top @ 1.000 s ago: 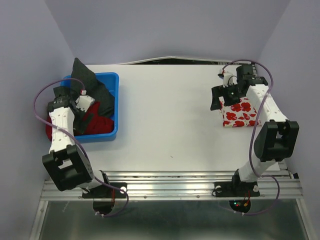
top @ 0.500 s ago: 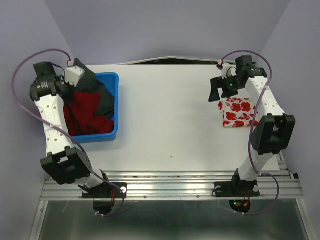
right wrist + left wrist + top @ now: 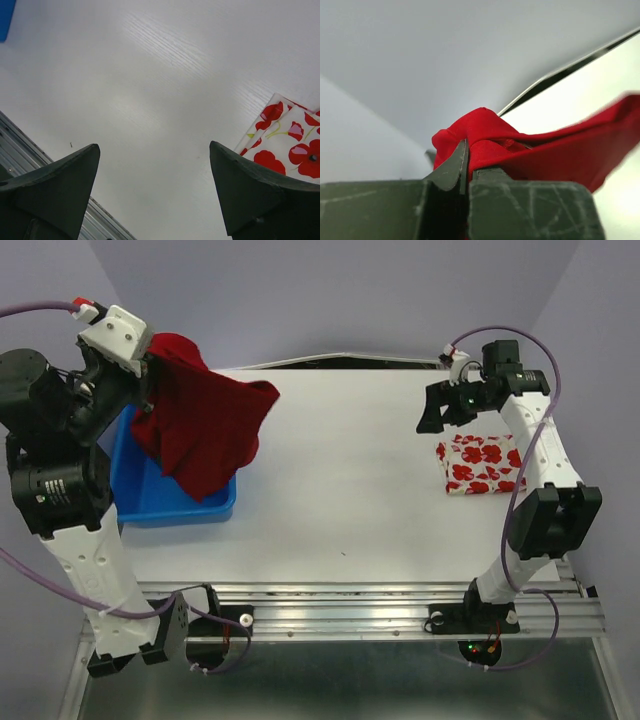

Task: Fold and stack the skirts
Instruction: Grab the skirt from the pile, then move the skirt to the center of the board

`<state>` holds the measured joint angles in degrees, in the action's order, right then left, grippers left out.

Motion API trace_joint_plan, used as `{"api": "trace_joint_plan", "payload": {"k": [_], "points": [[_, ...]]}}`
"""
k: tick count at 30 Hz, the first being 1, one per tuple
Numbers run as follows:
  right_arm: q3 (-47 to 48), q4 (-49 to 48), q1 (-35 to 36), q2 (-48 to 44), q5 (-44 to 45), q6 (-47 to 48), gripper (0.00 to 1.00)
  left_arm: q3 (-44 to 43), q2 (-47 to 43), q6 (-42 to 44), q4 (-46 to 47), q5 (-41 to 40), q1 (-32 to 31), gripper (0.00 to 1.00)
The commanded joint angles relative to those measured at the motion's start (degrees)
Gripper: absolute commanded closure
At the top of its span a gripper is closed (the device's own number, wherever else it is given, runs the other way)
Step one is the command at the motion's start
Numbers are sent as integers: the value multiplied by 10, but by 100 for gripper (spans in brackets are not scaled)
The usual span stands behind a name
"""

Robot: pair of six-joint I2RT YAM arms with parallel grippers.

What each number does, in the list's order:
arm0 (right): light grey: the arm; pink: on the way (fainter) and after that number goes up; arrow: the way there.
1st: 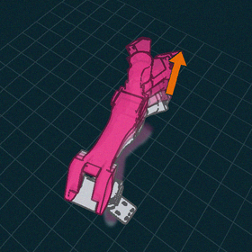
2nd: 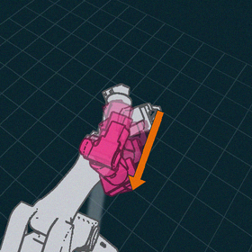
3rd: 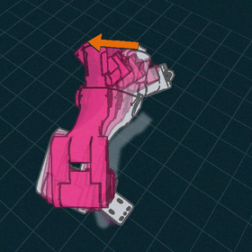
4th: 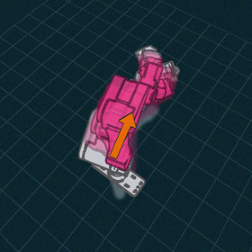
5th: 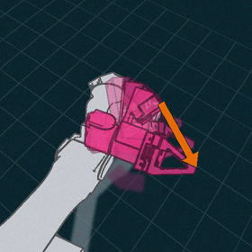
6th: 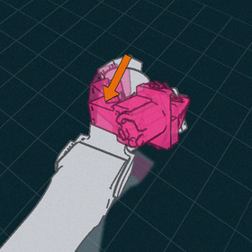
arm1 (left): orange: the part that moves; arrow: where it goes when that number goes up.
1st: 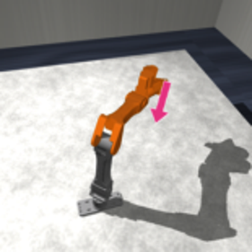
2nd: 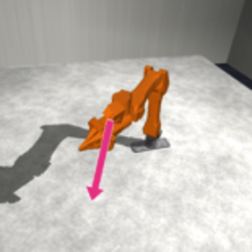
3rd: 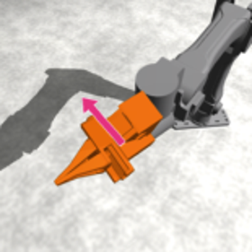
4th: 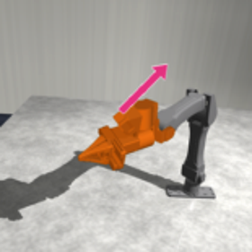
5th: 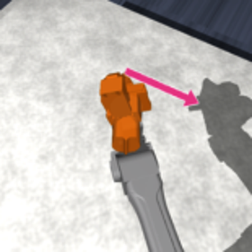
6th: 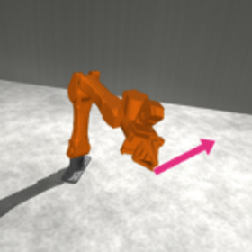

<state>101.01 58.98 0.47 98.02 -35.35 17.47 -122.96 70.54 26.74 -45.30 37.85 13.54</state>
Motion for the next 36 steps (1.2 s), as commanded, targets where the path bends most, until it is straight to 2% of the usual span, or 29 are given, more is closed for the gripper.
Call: {"api": "trace_joint_plan", "payload": {"k": [1, 3, 4, 6, 9, 10, 13, 16, 22, 25, 28, 31, 36], "points": [[20, 34, 3, -39, -18, 13, 6, 13, 3, -121, 141, 38, -89, 100], [4, 43, 3, -47, -28, 17, 8, 35, 9, -132, 166, 22, -130, 100], [-6, 48, 3, -58, -45, 19, 9, 51, 17, -140, 173, 1, -179, 100], [-16, 52, 3, -71, -73, 18, 10, 58, 32, -142, 180, -14, -236, 100], [-43, 51, 3, -100, -81, 26, 10, 56, 66, -160, 212, -37, -285, 100], [-49, 55, 3, -113, -82, 39, 10, 51, 85, -162, 219, -62, -320, 100], [-64, 64, 3, -133, -89, 48, 11, 44, 123, -165, 231, -108, -370, 100], [-78, 58, 3, -161, -63, 56, 16, 57, 148, -188, 235, -147, -387, 100], [-78, 58, 3, -185, -43, 56, 20, 147, 140, -233, 264, -242, -427, 100], [-75, 47, 3, -187, -55, 47, 21, 173, 137, -259, 267, -269, -439, 100], [-100, 5, 3, -193, -73, 17, 22, 199, 138, -324, 268, -267, -442, 100], [-161, -53, 16, -208, -81, -11, 15, 221, 137, -357, 270, -266, -442, 100], [-253, -188, 127, -250, -48, -79, 5, 250, 141, -390, 282, -242, -442, 100]]}}
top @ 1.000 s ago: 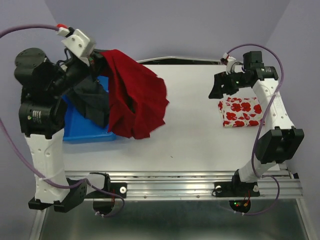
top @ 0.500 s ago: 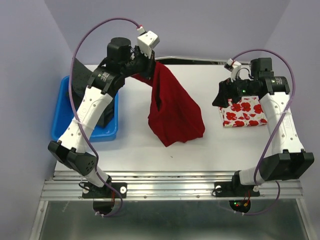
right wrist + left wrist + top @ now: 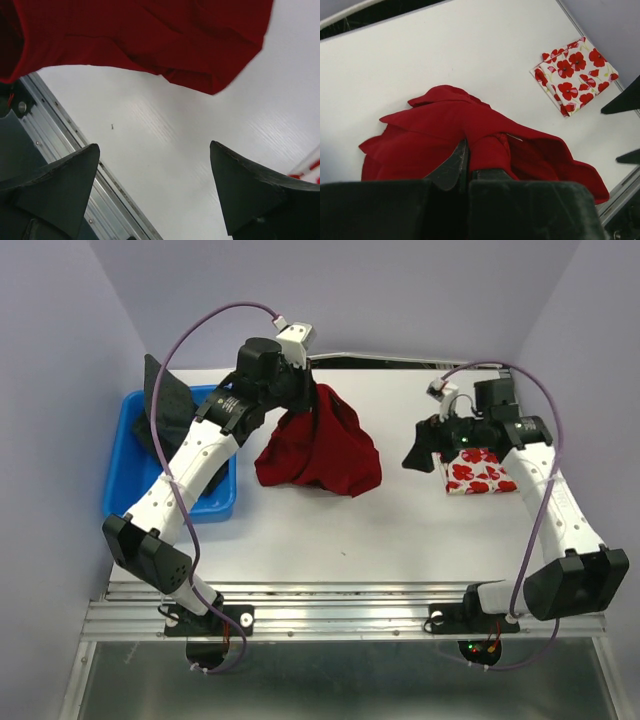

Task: Fold and stack the skirts
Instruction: Move the skirt to the center of the board

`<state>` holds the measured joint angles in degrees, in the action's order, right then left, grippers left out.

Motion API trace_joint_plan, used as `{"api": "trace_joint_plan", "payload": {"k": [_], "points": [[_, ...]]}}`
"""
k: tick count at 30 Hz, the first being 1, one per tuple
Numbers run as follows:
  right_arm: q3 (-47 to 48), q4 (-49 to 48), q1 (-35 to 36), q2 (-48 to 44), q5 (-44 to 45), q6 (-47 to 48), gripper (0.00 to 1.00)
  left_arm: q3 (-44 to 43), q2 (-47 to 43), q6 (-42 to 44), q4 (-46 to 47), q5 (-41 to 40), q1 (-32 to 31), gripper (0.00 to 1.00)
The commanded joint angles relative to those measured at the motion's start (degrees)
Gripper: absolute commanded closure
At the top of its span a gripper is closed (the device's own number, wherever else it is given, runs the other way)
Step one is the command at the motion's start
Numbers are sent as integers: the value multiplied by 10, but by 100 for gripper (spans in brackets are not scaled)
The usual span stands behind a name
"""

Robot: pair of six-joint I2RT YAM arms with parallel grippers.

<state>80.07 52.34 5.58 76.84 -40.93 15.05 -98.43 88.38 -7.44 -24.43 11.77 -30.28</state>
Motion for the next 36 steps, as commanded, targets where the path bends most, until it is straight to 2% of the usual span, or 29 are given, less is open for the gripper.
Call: {"api": "trace_joint_plan", "payload": {"k": [1, 4, 16, 23, 28, 30, 35, 36], "points": [[-55, -143, 87, -39, 15, -61, 2, 7, -37, -50, 74, 26, -4, 100], [-71, -206, 109, -26, 29, -78, 0, 6, -33, -48, 75, 44, -4, 100], [-49, -230, 223, 7, 10, -94, 0, 24, -25, -46, 81, 42, -4, 100], [-72, -225, 246, -14, 24, -83, 1, 18, -9, -47, 80, 42, -3, 100], [-81, -235, 246, -27, 42, -110, 1, 11, 0, -49, 81, 50, -2, 100], [-76, -258, 246, -21, 59, -124, 4, 12, 4, -53, 82, 58, -2, 100], [-53, -282, 252, 13, 47, -149, 24, 23, 8, -62, 87, 56, -2, 100], [-53, -283, 252, 16, 45, -148, 24, 24, 8, -64, 87, 57, -2, 100]]}}
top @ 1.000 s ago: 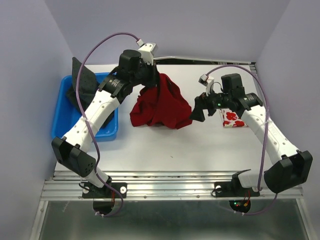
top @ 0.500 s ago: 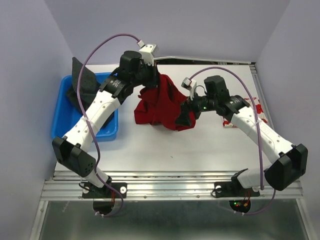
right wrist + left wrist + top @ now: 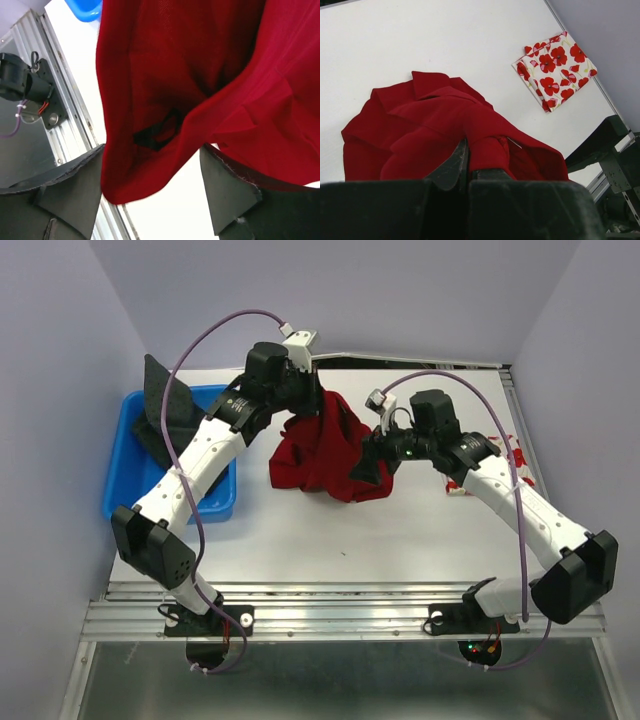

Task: Fold and stack the skirts
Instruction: Move the skirt to the center of the board, then flatten the skirt out

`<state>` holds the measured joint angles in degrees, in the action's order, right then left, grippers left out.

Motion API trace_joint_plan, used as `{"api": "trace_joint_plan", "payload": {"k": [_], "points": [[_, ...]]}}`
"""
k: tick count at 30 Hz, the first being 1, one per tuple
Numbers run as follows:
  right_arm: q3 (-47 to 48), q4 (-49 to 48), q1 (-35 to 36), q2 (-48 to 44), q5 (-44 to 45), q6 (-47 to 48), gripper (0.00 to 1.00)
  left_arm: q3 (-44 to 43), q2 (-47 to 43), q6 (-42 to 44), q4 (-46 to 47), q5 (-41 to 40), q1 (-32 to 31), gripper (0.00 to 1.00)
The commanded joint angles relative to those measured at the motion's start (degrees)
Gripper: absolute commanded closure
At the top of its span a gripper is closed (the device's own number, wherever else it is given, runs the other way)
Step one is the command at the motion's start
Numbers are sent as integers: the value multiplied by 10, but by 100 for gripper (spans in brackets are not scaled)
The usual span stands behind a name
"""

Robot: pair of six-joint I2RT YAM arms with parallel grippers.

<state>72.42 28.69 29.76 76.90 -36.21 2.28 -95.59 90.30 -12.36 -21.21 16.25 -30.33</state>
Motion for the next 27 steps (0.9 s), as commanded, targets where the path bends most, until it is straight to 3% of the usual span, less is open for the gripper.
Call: {"api": "trace_joint_plan", "payload": {"k": [1, 3, 6, 10, 13, 16, 19, 20, 23, 26, 27], "points": [[23, -48, 10, 18, -1, -19, 24, -4, -10, -16, 59, 12, -2, 100], [20, -42, 10, 21, 3, 1, 25, 0, -13, -20, 66, 8, -2, 100], [18, -21, 10, 22, 17, 21, 35, 3, -12, -21, 70, 11, -2, 100], [27, -9, 10, 18, 42, 37, 60, 16, -11, -21, 77, 26, -3, 100], [29, 13, 10, 4, 86, 70, 99, 42, -19, -1, 71, 27, -5, 100], [19, 64, 10, -11, 138, 130, 99, 77, -36, 42, 53, 40, -5, 99], [-16, 125, 10, -29, 197, 202, 99, 78, -36, 142, -17, 80, -4, 66], [-32, 141, 4, -37, 227, 238, 99, 69, -29, 180, -43, 104, -4, 40], [-107, 149, -1, -75, 278, 303, 99, 38, -35, 305, -126, 152, 14, 30], [-155, 150, -1, -100, 305, 328, 99, 66, -71, 385, -144, 177, 51, 13], [-160, 149, -1, -102, 311, 329, 99, 76, -77, 457, -172, 172, 67, 13]]}}
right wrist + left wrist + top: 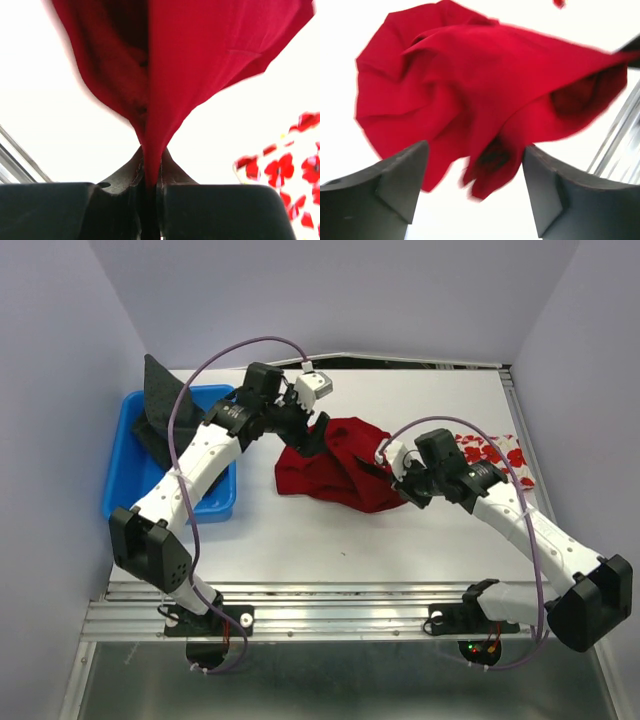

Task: Fold and stack the skirts
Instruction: Flatten the skirt out

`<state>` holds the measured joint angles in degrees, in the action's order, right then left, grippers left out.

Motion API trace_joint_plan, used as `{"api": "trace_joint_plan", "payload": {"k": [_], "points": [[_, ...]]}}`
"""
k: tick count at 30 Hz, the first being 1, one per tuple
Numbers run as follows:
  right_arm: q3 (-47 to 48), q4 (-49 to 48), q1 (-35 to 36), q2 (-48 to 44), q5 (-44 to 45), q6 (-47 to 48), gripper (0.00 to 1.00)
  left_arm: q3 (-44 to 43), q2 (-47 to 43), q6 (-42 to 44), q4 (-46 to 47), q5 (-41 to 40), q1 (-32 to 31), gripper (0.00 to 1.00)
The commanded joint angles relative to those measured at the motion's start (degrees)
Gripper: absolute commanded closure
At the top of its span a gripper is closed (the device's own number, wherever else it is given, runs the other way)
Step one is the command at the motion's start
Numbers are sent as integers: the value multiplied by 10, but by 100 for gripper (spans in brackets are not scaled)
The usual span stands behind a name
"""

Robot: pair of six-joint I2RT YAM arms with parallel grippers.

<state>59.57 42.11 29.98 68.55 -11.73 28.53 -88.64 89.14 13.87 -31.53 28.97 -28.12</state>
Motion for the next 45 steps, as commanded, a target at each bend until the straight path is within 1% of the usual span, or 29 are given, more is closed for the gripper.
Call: {"api": "trace_joint_plan", "payload": {"k": [1, 2, 4, 5, 6, 7, 8, 9, 11, 12, 13, 16, 20, 22, 26, 28, 30, 35, 40, 43, 45], "points": [[-36, 17, -4, -18, 70, 71, 99, 14, -70, 235, -85, 38, 50, 12], [-38, 17, -4, -16, 72, 75, 99, 21, -81, 272, -97, 21, 54, 12], [-45, 16, -4, -11, 86, 80, 99, 71, -93, 338, -114, 4, 62, 12], [-49, 14, -4, -5, 93, 80, 99, 92, -109, 387, -110, -12, 64, 12], [-55, 13, -4, -2, 106, 81, 99, 140, -118, 408, -96, -15, 65, 12], [-59, 12, -4, 4, 111, 81, 99, 166, -128, 431, -86, -16, 65, 12], [-62, 11, -4, 5, 115, 80, 99, 193, -152, 482, -75, -12, 66, 12], [-70, 10, -4, 6, 115, 78, 99, 249, -164, 506, -59, -7, 64, 12], [-79, 2, -4, 5, 136, 73, 99, 302, -201, 523, 15, 2, 58, 12], [-84, 1, -4, 4, 136, 72, 99, 343, -208, 520, 44, 2, 53, 12], [-92, -1, -4, 4, 137, 72, 99, 361, -212, 518, 92, 2, 47, 12], [-122, -18, -4, -6, 149, 72, 99, 409, -215, 522, 152, 6, 16, 14], [-193, -56, -4, -27, 209, 84, 99, 466, -202, 521, 220, -19, -49, 19], [-212, -62, -4, -33, 224, 84, 99, 469, -189, 515, 246, -23, -66, 20], [-224, -65, -4, -40, 233, 69, 99, 469, -141, 447, 292, -38, -97, 20], [-220, -64, -4, -42, 233, 64, 99, 467, -124, 426, 326, -47, -111, 20], [-217, -64, -4, -40, 234, 60, 99, 459, -102, 388, 349, -57, -115, 22], [-201, -62, -9, -34, 230, 54, 99, 433, -64, 347, 353, -24, -124, 29], [-189, -60, -9, -29, 227, 48, 99, 419, -42, 300, 355, -5, -142, 34], [-184, -59, -9, -28, 225, 43, 99, 393, -9, 265, 357, -15, -151, 41], [-184, -58, -9, -29, 225, 41, 99, 368, 18, 232, 356, -28, -151, 48]]}}
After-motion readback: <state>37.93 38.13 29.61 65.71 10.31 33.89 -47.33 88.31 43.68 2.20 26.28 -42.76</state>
